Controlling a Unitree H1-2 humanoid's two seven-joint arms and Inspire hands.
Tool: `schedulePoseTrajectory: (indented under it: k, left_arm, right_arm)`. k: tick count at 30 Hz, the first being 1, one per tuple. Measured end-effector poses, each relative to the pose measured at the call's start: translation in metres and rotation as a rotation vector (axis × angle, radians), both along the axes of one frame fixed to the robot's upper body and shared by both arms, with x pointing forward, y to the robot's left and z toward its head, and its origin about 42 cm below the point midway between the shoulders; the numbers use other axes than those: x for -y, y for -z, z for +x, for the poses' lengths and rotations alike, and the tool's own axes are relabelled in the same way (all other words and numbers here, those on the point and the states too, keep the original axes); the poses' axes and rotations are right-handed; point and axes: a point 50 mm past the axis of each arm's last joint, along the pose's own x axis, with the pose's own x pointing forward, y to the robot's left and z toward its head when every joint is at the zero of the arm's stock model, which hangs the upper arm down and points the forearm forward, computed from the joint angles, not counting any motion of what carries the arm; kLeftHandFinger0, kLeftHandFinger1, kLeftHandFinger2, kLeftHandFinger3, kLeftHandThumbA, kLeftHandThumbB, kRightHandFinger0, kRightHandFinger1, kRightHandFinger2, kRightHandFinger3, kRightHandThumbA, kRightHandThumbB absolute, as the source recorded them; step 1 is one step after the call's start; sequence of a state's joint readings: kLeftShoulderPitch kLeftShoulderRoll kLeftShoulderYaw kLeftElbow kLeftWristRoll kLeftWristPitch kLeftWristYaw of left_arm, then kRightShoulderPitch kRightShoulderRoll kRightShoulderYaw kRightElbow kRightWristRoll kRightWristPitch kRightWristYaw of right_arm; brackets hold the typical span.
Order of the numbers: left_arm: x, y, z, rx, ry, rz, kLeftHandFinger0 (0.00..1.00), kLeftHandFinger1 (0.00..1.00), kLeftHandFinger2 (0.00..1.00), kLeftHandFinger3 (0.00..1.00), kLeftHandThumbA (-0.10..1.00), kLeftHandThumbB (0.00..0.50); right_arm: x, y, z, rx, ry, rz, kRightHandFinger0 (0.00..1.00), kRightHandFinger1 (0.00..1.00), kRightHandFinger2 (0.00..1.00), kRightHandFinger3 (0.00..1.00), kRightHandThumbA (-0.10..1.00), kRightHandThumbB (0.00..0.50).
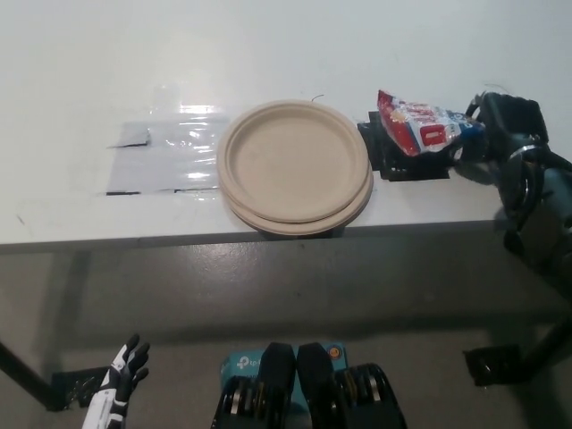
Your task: The robot picks up a small bag of sunflower seeds on the right hand side and take it to the empty plate on the left hand side then pours some sunflower seeds on to the plate.
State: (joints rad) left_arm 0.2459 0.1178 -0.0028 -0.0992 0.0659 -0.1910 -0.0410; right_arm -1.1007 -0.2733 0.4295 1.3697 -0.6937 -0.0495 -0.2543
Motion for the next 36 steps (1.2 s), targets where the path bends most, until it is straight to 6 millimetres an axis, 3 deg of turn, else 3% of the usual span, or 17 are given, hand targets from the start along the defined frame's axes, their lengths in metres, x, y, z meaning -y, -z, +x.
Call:
schedulePoseTrajectory:
  k: [1, 3, 4, 7, 8, 9, 10, 11, 12, 15, 20, 22, 27, 30, 33, 34, 36]
  left_arm:
    - [-0.001, 0.0, 0.0, 0.001, 0.0, 0.002, 1.0, 1.0, 1.0, 1.0, 1.0, 0.01]
    - [-0.002, -0.001, 0.0, 0.002, 0.001, 0.004, 1.0, 1.0, 1.0, 1.0, 1.0, 0.009]
    - [-0.002, -0.001, 0.0, 0.002, 0.002, 0.004, 1.0, 1.0, 1.0, 1.0, 1.0, 0.013]
    - [-0.002, -0.001, 0.001, 0.004, 0.002, 0.002, 1.0, 1.0, 1.0, 1.0, 1.0, 0.004]
    - [-0.002, -0.001, 0.001, 0.004, 0.002, 0.002, 1.0, 1.0, 1.0, 1.0, 1.0, 0.005]
    - [-0.002, -0.001, 0.001, 0.004, 0.002, 0.003, 1.0, 1.0, 1.0, 1.0, 1.0, 0.011]
    - [-0.002, -0.001, 0.001, 0.004, 0.002, 0.003, 1.0, 1.0, 1.0, 1.0, 1.0, 0.013]
    - [-0.002, -0.001, 0.001, 0.004, 0.002, 0.004, 1.0, 1.0, 1.0, 1.0, 1.0, 0.014]
    - [-0.002, -0.001, 0.001, 0.004, 0.002, 0.004, 1.0, 1.0, 1.0, 1.0, 1.0, 0.003]
    - [-0.002, -0.002, 0.001, 0.007, 0.003, 0.004, 1.0, 1.0, 1.0, 1.0, 1.0, 0.0]
    - [-0.003, -0.003, 0.003, 0.019, 0.006, 0.009, 1.0, 1.0, 1.0, 1.0, 1.0, 0.0]
    - [-0.003, -0.004, 0.005, 0.027, 0.008, 0.011, 1.0, 1.0, 1.0, 1.0, 1.0, 0.001]
    - [-0.003, -0.006, 0.009, 0.041, 0.011, 0.013, 1.0, 1.0, 1.0, 1.0, 1.0, 0.0]
    - [-0.004, -0.006, 0.009, 0.041, 0.009, 0.014, 1.0, 1.0, 1.0, 1.0, 1.0, 0.0]
    - [-0.004, -0.006, 0.009, 0.041, 0.008, 0.014, 1.0, 1.0, 1.0, 1.0, 1.0, 0.0]
    - [-0.004, -0.006, 0.009, 0.041, 0.008, 0.014, 1.0, 1.0, 1.0, 1.0, 1.0, 0.0]
    - [-0.004, -0.006, 0.009, 0.041, 0.008, 0.014, 1.0, 1.0, 1.0, 1.0, 1.0, 0.0]
  right_arm:
    - [-0.001, 0.0, 0.0, 0.006, -0.013, 0.004, 0.08, 0.23, 0.37, 0.43, 0.69, 0.0]
    - [-0.002, 0.0, 0.0, 0.013, -0.032, 0.007, 0.0, 0.02, 0.15, 0.26, 0.66, 0.0]
    - [-0.003, -0.001, 0.0, 0.016, -0.041, 0.009, 0.0, 0.0, 0.07, 0.2, 0.58, 0.0]
    - [-0.006, -0.002, 0.0, 0.026, -0.068, 0.026, 0.0, 0.0, 0.03, 0.15, 0.46, 0.0]
    - [-0.007, -0.002, 0.0, 0.027, -0.075, 0.032, 0.0, 0.04, 0.09, 0.17, 0.44, 0.0]
    - [-0.01, -0.002, 0.0, 0.029, -0.086, 0.045, 0.0, 0.14, 0.28, 0.23, 0.37, 0.0]
    - [-0.012, -0.001, 0.0, 0.029, -0.092, 0.056, 0.0, 0.16, 0.38, 0.25, 0.34, 0.0]
    - [-0.015, -0.001, 0.0, 0.03, -0.099, 0.073, 0.0, 0.28, 0.56, 0.32, 0.31, 0.0]
    - [-0.018, 0.0, 0.0, 0.031, -0.106, 0.088, 0.0, 0.28, 0.59, 0.33, 0.31, 0.0]
    - [-0.024, 0.0, 0.0, 0.034, -0.124, 0.123, 0.0, 0.38, 0.77, 0.59, 0.3, 0.0]
    - [-0.027, 0.001, -0.001, 0.035, -0.138, 0.171, 0.0, 0.35, 0.7, 0.65, 0.31, 0.0]
    - [-0.027, 0.001, -0.001, 0.036, -0.145, 0.179, 0.0, 0.29, 0.61, 0.59, 0.27, 0.0]
    - [-0.026, 0.002, -0.003, 0.047, -0.176, 0.172, 0.0, 0.25, 0.57, 0.57, 0.24, 0.0]
    - [-0.023, 0.0, -0.003, 0.054, -0.193, 0.143, 0.0, 0.23, 0.58, 0.58, 0.18, 0.0]
    - [-0.022, -0.001, -0.002, 0.062, -0.208, 0.113, 0.0, 0.32, 0.66, 0.63, 0.18, 0.0]
    - [-0.021, -0.002, -0.002, 0.063, -0.211, 0.105, 0.0, 0.31, 0.64, 0.63, 0.18, 0.0]
    - [-0.021, -0.003, -0.002, 0.065, -0.219, 0.089, 0.0, 0.24, 0.51, 0.6, 0.24, 0.0]
